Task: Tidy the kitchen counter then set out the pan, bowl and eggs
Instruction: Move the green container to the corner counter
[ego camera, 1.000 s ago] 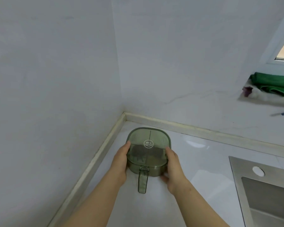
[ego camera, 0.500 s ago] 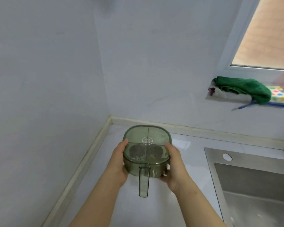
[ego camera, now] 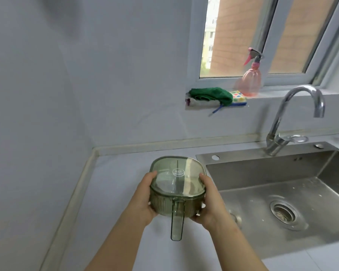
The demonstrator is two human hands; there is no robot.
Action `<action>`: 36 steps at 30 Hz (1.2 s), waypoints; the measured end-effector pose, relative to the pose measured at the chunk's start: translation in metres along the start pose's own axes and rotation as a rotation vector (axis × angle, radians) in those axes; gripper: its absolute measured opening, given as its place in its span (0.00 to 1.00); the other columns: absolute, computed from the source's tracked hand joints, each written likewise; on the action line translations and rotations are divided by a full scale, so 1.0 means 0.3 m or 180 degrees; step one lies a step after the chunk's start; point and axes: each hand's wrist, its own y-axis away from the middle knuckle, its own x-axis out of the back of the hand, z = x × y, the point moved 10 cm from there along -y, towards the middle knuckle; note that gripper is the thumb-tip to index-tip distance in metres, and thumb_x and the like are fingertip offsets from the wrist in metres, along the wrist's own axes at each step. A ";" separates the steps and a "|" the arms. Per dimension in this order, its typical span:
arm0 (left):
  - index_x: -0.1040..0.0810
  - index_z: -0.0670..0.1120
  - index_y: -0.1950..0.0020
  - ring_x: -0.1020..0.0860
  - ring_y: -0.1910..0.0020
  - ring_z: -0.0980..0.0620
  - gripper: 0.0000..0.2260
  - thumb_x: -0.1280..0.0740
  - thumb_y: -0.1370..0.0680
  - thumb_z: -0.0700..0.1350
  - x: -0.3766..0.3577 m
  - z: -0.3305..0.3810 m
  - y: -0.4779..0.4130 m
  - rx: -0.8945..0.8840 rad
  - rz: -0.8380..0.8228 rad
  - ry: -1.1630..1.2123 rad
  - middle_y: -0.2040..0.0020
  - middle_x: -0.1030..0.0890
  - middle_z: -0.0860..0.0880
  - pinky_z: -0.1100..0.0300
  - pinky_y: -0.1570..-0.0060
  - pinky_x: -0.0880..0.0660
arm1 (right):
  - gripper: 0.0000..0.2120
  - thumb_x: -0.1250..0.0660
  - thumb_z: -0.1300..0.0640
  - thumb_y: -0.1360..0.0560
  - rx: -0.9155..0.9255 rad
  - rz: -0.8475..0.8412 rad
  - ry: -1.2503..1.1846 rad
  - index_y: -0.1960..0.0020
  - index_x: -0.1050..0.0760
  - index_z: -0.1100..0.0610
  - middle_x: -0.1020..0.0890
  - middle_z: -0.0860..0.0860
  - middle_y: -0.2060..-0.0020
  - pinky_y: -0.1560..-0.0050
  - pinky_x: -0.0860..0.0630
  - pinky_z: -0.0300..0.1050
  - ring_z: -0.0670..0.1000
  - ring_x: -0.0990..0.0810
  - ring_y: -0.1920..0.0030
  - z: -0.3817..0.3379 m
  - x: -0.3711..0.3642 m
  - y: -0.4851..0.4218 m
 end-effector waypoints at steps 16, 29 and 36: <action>0.26 0.43 0.62 0.26 0.66 0.46 0.13 0.37 0.23 0.50 -0.596 -0.547 0.531 0.0544 -0.0935 -0.0528 0.82 0.24 0.46 0.56 0.66 0.30 | 0.17 0.37 0.44 0.25 0.0527 0.0930 -0.0702 0.40 0.28 0.51 0.21 0.53 0.52 0.55 0.25 0.50 0.55 0.23 0.54 -0.034 0.851 0.527; 0.25 0.40 0.61 0.24 0.62 0.43 0.14 0.35 0.23 0.50 -1.085 -1.297 1.002 0.1538 -0.1978 -0.1381 0.79 0.22 0.42 0.50 0.59 0.27 | 0.17 0.37 0.44 0.25 0.0855 0.2185 -0.1814 0.41 0.26 0.52 0.20 0.53 0.55 0.62 0.26 0.46 0.54 0.22 0.56 0.116 1.686 1.128; 0.23 0.40 0.57 0.22 0.60 0.42 0.14 0.37 0.23 0.51 -1.391 -1.714 1.268 0.1977 -0.2862 -0.2108 0.75 0.19 0.42 0.50 0.58 0.25 | 0.20 0.37 0.42 0.25 0.1154 0.2948 -0.2654 0.40 0.26 0.53 0.20 0.54 0.54 0.63 0.27 0.47 0.55 0.22 0.55 0.211 2.093 1.408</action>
